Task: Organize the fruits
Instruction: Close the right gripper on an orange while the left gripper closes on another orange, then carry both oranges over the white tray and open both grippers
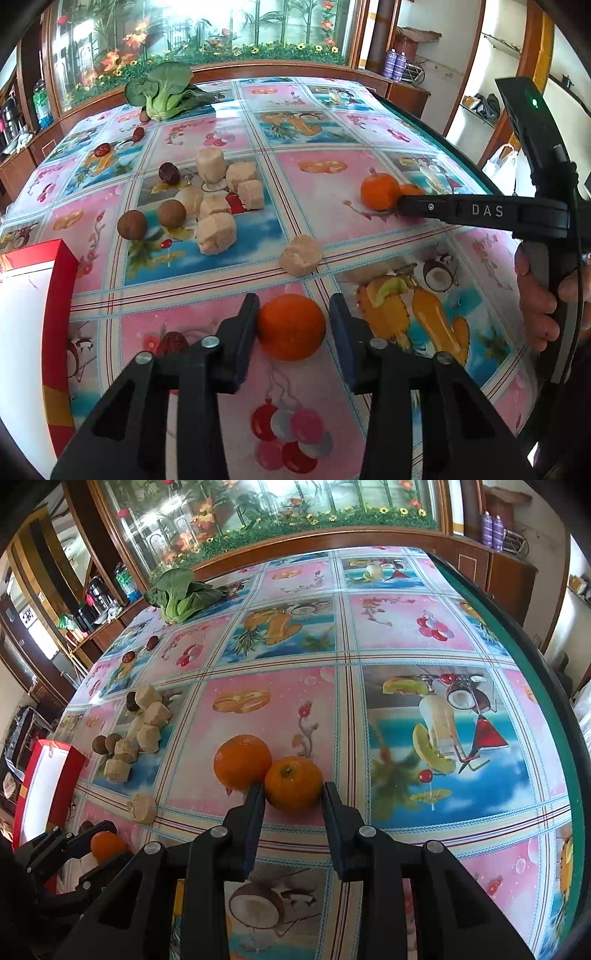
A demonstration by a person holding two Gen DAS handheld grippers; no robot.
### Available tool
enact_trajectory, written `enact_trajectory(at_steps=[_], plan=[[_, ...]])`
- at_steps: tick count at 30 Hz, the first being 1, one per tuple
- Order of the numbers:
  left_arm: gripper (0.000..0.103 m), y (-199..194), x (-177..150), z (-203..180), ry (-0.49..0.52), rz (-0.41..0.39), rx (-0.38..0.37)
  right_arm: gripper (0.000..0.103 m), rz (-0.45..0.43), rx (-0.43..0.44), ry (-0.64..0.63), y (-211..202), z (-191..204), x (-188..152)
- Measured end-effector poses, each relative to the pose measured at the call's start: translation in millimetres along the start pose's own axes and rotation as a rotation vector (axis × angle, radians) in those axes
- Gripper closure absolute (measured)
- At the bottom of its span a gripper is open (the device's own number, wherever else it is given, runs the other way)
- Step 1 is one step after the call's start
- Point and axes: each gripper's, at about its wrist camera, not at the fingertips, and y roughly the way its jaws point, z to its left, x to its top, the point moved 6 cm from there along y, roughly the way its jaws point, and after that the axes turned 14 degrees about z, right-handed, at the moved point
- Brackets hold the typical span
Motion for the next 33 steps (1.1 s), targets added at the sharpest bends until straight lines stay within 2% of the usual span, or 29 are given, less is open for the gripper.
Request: enact_trajectory(at_steps=[2, 9, 14, 19, 25, 33], plan=[[0.067, 0.4, -1.3, 1.1, -0.004, 0.002, 0.007, 0.073, -0.003, -0.003, -0.002, 0.0, -0.1, 0.3], [0.067, -5.4, -5.2, 3.9, -0.032, 0.003, -0.006, 0.074, -0.014, -0.009, -0.011, 0.1, 1.3, 0.1], [0.067, -34.6, -12.6, 6.3, -0.047, -0.054, -0.010, 0.074, -0.020, 0.006, -0.010, -0.8, 1.9, 0.1], [0.067, -81.7, -23.9, 25.1, -0.080, -0.148, 0.033, 0.074, -0.038, 0.023, -0.026, -4.7, 5.9, -0.7], [0.067, -117.6, -35.2, 56.2, -0.150, -0.222, 0.089, 0.074, -0.085, -0.002, -0.088, -9.4, 22.4, -4.4], [0.067, -119.2, -46.0, 68.6, -0.185, -0.215, 0.092, 0.074, -0.120, 0.032, -0.144, -13.7, 45.4, -11.8]])
